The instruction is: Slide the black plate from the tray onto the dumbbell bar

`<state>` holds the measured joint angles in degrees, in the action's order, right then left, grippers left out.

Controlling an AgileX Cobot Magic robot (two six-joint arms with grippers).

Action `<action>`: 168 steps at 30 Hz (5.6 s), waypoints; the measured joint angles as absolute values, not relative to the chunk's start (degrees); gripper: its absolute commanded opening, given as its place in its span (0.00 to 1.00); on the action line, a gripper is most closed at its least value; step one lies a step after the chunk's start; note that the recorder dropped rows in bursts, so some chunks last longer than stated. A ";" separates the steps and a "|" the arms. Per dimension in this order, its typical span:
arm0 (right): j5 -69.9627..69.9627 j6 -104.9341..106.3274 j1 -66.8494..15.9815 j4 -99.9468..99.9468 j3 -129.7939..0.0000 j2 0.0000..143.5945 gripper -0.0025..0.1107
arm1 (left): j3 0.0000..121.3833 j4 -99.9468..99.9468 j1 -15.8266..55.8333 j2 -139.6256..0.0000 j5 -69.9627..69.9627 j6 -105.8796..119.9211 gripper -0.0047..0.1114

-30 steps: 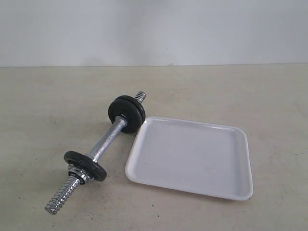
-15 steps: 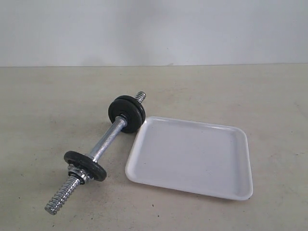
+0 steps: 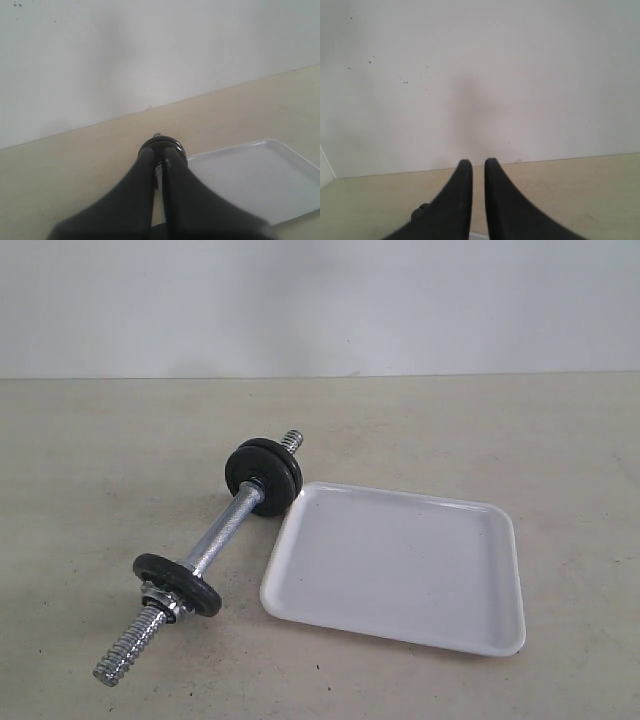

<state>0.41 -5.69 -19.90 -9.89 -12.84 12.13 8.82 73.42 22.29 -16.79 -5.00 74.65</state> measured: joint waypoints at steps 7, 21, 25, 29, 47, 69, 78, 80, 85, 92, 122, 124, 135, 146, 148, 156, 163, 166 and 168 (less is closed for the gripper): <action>-4.72 0.75 -19.90 -8.89 -12.84 4.31 0.09 | 8.82 73.42 22.29 -16.79 -5.00 74.65 0.08; -11.56 4.87 -19.90 -6.72 -10.71 0.34 0.09 | 8.82 73.42 22.29 -16.79 -5.00 74.65 0.08; -6.54 2.05 -19.90 -6.72 -3.25 0.23 0.09 | 8.82 73.42 22.29 -16.79 -5.00 74.65 0.08; -4.09 -0.55 -19.90 -6.72 -0.25 0.23 0.09 | 8.82 73.42 22.29 -16.79 -5.00 74.65 0.08; -3.36 48.11 -19.90 -49.93 -0.26 0.23 0.09 | 8.82 73.42 22.29 -16.79 -5.00 74.65 0.08; -9.12 -10.65 -19.90 15.57 -0.26 0.23 0.09 | 8.82 73.51 22.29 -16.79 -5.00 74.60 0.08; -19.70 -9.23 -19.90 14.60 0.07 0.23 0.09 | 8.82 73.51 22.29 -16.79 -5.00 74.60 0.08; -19.83 -9.09 -19.90 13.22 0.07 0.23 0.09 | 8.82 73.51 22.29 -16.79 -5.00 74.60 0.08; -20.05 -6.59 -19.58 11.28 0.07 0.23 0.09 | 8.82 73.51 22.29 -16.79 -5.00 74.60 0.08; -20.37 -5.00 -16.33 8.51 0.07 0.23 0.09 | 8.82 73.51 22.29 -16.79 -5.00 74.60 0.08; -20.47 -5.00 -6.03 7.77 0.07 0.23 0.09 | 8.82 73.51 22.29 -16.79 -5.00 74.60 0.08; -20.47 -5.00 -6.03 7.77 0.07 0.23 0.09 | 8.82 73.51 22.07 -16.63 -5.00 74.60 0.08; -20.47 -5.00 -6.03 7.77 0.07 0.23 0.09 | 8.82 73.73 12.70 -2.78 -6.58 73.71 0.08; -20.47 -5.00 -6.03 7.77 0.07 0.23 0.09 | 8.82 74.53 3.42 -0.11 -13.10 73.47 0.08; -20.47 -5.00 -6.03 7.77 0.07 0.23 0.09 | 8.82 74.52 3.42 -0.11 -13.10 73.47 0.08; -20.47 -5.00 -6.03 7.77 0.07 0.23 0.09 | 8.92 74.52 3.42 -0.11 -11.58 74.95 0.08; -20.47 -5.00 -6.03 7.77 0.07 0.23 0.09 | 4.35 74.65 3.42 -0.11 -1.54 76.56 0.08; -20.47 -5.00 -6.03 7.77 0.07 0.23 0.09 | 1.04 76.41 3.42 -0.11 1.94 76.82 0.08; -20.47 -5.00 -6.03 7.77 0.07 0.23 0.09 | 0.28 77.16 3.42 -0.11 2.91 76.91 0.08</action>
